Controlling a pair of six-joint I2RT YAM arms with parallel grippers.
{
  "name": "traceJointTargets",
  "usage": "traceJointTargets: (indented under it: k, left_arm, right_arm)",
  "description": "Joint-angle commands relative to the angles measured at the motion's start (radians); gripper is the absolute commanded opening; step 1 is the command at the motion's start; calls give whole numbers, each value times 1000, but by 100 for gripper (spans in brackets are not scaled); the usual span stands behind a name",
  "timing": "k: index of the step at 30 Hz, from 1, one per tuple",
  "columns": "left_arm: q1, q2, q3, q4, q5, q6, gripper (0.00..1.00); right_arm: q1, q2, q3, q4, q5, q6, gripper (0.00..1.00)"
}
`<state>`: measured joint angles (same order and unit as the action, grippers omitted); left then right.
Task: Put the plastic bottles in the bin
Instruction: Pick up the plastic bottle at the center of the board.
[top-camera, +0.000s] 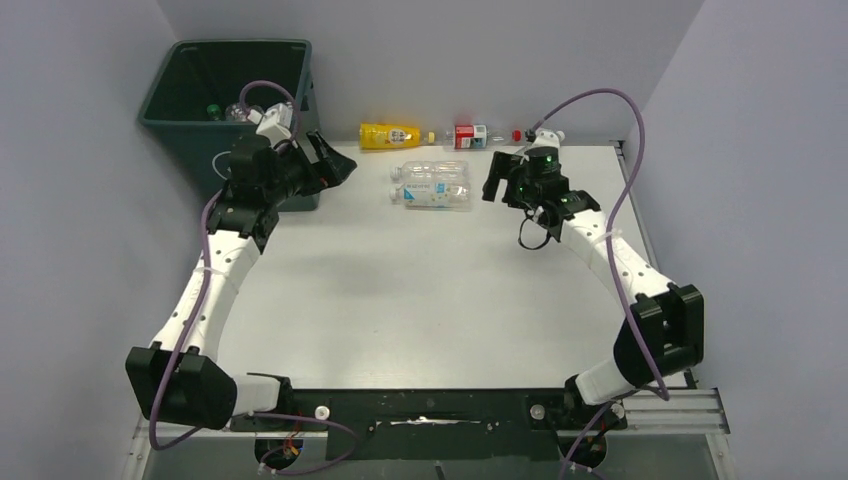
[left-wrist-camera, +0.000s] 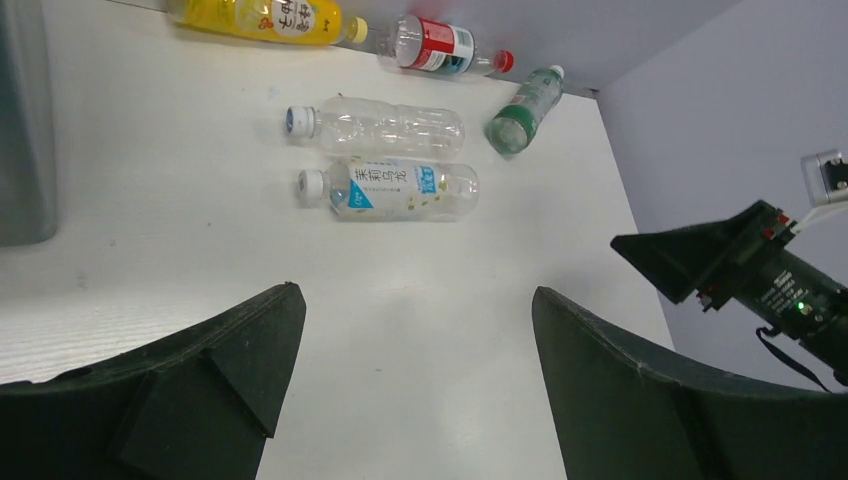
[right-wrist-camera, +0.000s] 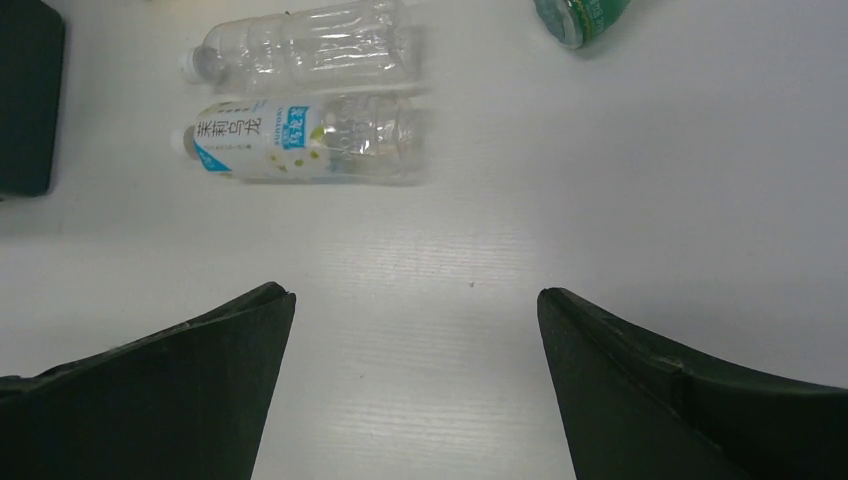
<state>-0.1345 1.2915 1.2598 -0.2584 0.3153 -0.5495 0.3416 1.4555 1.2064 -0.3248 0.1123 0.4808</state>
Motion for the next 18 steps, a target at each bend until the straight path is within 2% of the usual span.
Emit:
traceJointTargets:
  k: [1, 7, 12, 18]
  left_arm:
    - [-23, 22, -14, 119, -36, 8, 85]
    - [-42, 119, -28, 153, -47, 24, 85]
    - [-41, 226, 3, 174, -72, 11, 85]
    - [-53, 357, 31, 228, -102, -28, 85]
  right_arm:
    - [-45, 110, 129, 17, -26, 6, 98]
    - [-82, 268, 209, 81, -128, 26, 98]
    - [-74, 397, 245, 185, -249, 29, 100]
    - [-76, 528, 275, 342, -355, 23, 97]
